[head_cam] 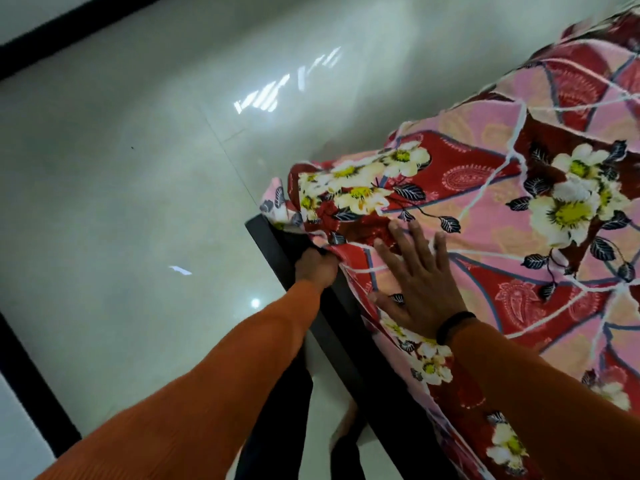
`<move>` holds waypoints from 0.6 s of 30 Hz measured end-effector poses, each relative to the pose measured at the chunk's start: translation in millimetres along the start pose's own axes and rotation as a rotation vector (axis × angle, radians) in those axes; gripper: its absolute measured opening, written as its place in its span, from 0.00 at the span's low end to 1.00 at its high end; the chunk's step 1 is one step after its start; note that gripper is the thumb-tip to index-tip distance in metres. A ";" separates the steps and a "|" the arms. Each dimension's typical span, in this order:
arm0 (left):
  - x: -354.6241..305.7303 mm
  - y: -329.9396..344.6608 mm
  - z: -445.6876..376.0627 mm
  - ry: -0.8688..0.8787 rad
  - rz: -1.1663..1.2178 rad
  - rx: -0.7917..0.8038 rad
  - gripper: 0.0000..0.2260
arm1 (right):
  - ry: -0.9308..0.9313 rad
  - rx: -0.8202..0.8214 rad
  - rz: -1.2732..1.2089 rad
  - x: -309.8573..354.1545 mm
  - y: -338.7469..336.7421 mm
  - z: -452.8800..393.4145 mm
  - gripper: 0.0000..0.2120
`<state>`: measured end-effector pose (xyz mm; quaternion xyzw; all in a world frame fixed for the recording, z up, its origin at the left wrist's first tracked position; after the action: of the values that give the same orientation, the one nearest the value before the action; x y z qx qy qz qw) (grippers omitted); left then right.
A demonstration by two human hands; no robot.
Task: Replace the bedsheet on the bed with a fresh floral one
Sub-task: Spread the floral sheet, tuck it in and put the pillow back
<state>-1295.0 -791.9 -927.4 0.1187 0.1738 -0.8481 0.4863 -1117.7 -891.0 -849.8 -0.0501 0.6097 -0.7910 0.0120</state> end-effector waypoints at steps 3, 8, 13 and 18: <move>-51.5 -46.2 36.4 0.474 0.043 -0.474 0.04 | 0.044 0.041 -0.046 5.8 -4.0 -2.8 0.46; -111.9 -52.4 -3.9 0.802 -0.267 -0.205 0.13 | 0.088 0.176 -0.115 6.2 -12.3 -10.7 0.54; -154.7 -16.9 -34.3 0.465 -0.726 0.208 0.32 | 0.090 0.260 -0.159 -4.4 -12.7 -17.3 0.59; -169.8 -11.5 -44.1 0.307 -0.943 0.176 0.42 | 0.331 -0.176 -0.245 -26.6 -25.4 -47.3 0.37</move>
<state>-1218.9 -635.4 -902.7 0.1912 0.2059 -0.9597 0.0071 -1094.7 -836.7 -838.9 0.0057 0.6592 -0.7279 -0.1886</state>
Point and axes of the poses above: each hand's wrist, its own z-axis away from the middle knuckle, its own y-axis out of the palm, x = y × z, the point moved 2 cm from there along -z, towards the middle knuckle, and after that the axes turned 2 degrees about z, right-handed, at the moved point
